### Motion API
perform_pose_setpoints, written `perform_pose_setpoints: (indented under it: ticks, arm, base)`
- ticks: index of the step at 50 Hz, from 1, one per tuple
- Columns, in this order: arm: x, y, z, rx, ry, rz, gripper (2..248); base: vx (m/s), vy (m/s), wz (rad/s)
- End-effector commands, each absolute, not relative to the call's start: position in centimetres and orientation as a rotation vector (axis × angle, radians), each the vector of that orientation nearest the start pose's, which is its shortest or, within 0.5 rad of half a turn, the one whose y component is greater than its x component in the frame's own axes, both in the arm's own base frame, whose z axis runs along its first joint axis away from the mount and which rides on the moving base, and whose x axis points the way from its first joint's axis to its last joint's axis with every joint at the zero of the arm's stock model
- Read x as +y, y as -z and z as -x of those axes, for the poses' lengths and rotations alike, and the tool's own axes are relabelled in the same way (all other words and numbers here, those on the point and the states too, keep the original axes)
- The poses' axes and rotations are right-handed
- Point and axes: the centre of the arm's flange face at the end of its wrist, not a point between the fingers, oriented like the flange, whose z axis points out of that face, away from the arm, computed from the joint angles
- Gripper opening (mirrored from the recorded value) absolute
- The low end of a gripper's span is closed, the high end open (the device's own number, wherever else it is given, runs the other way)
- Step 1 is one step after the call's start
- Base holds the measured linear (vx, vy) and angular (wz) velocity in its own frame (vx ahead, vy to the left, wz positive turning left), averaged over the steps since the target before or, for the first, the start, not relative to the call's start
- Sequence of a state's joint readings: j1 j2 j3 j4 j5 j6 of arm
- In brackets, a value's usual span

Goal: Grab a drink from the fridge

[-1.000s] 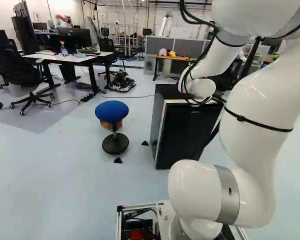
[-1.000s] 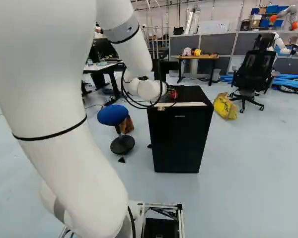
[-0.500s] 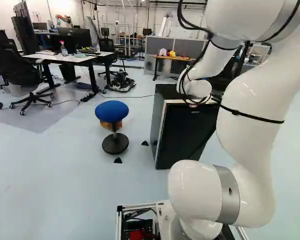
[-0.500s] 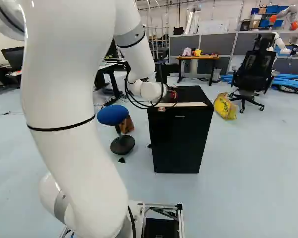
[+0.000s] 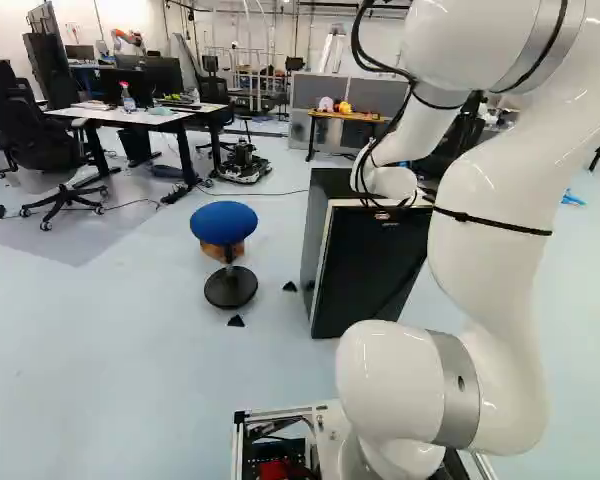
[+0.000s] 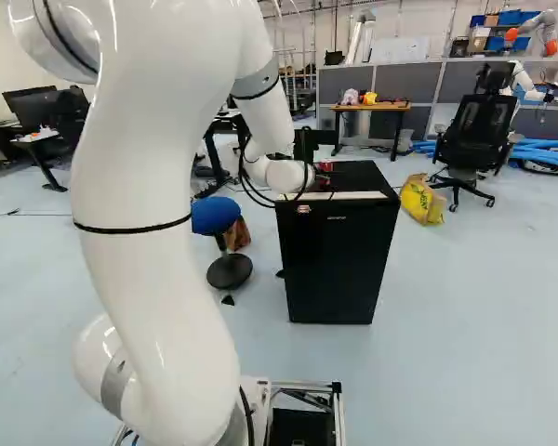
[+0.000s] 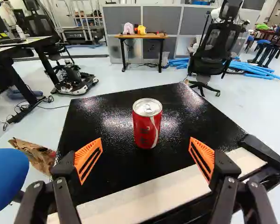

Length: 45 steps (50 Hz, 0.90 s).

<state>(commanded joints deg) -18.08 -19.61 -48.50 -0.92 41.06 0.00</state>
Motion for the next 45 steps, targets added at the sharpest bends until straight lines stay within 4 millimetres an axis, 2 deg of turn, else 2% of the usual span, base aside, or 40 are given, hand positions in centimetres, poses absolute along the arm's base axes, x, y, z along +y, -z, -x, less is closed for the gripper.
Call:
perform_pose_setpoints:
  ticks: [45]
  arm:
    - [-17.8,-35.7,-55.6,0.391,1.966,2.652,247]
  base:
    - [0.0,0.0,0.0]
